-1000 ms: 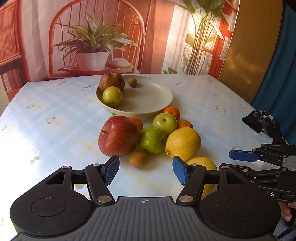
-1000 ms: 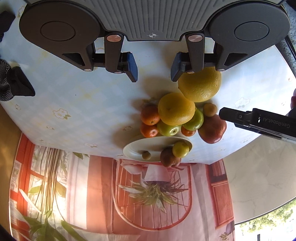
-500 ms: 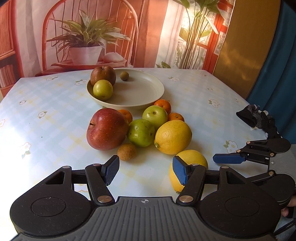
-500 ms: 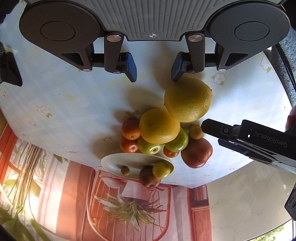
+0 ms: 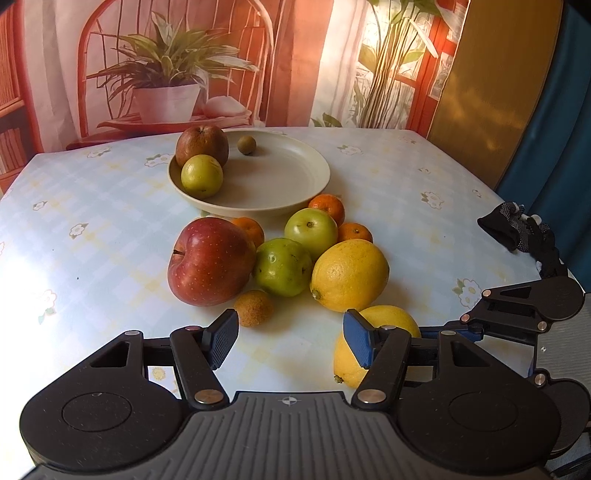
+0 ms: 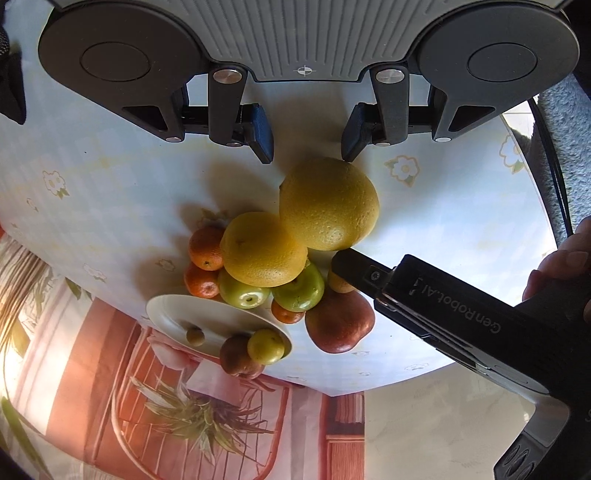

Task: Organize fruits
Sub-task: 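Move the right tool to the large grapefruit and close its fingers on it, then close the left tool on the lemon while the right tool holds the grapefruit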

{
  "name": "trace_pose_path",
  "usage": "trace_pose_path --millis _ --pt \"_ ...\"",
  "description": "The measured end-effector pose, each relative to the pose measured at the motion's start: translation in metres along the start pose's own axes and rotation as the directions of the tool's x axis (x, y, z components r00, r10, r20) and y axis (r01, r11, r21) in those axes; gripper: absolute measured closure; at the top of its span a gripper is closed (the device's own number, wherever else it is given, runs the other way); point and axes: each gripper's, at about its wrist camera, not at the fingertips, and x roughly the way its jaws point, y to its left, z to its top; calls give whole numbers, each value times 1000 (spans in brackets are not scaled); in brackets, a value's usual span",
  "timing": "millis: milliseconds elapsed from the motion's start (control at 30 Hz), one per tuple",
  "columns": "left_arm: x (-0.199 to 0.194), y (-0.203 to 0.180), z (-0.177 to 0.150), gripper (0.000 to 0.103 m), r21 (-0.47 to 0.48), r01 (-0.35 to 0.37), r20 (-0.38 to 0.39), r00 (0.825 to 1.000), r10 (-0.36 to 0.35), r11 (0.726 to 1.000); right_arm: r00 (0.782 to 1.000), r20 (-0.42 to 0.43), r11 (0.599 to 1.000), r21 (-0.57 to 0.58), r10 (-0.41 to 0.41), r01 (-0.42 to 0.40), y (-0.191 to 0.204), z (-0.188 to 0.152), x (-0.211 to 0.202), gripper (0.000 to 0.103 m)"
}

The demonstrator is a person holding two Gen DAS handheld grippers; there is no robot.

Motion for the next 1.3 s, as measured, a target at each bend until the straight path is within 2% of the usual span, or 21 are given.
trace_pose_path --millis 100,167,300,533,767,867,967,1067,1133,1200,1300 --pt "2 -2 3 39 14 -2 0 1000 2 1000 1000 0 1000 -25 -7 7 4 3 2 61" --pt "4 -3 4 39 13 4 2 1000 -4 1000 999 3 999 -40 -32 32 6 4 3 53" --pt "8 -4 7 39 6 20 5 1000 -20 1000 999 6 996 -71 -52 52 10 6 4 53" --pt "12 -8 10 39 26 2 11 1000 -2 1000 997 23 994 -84 -68 70 13 8 1 54" --pt "14 -11 10 39 52 -5 7 1000 5 999 997 46 993 -100 -55 59 16 9 -8 47" --pt "15 -9 11 39 47 5 4 1000 -5 999 997 70 995 -86 -37 43 15 13 -12 47" --pt "15 -8 11 39 45 7 3 1000 -7 999 998 52 995 -88 -33 37 14 17 -9 50" --pt "15 -3 11 39 15 32 -5 999 -32 999 999 44 996 -80 -25 28 14 15 -7 51" --pt "15 4 11 39 -39 80 -12 997 -81 996 998 54 997 -70 -23 27 13 11 -8 51" --pt "14 13 10 39 -102 137 -9 990 -138 985 998 64 999 -37 -13 15 9 8 -10 52" --pt "13 20 9 39 -158 174 -3 984 -177 972 997 82 999 37 16 -20 -1 1 -13 52"
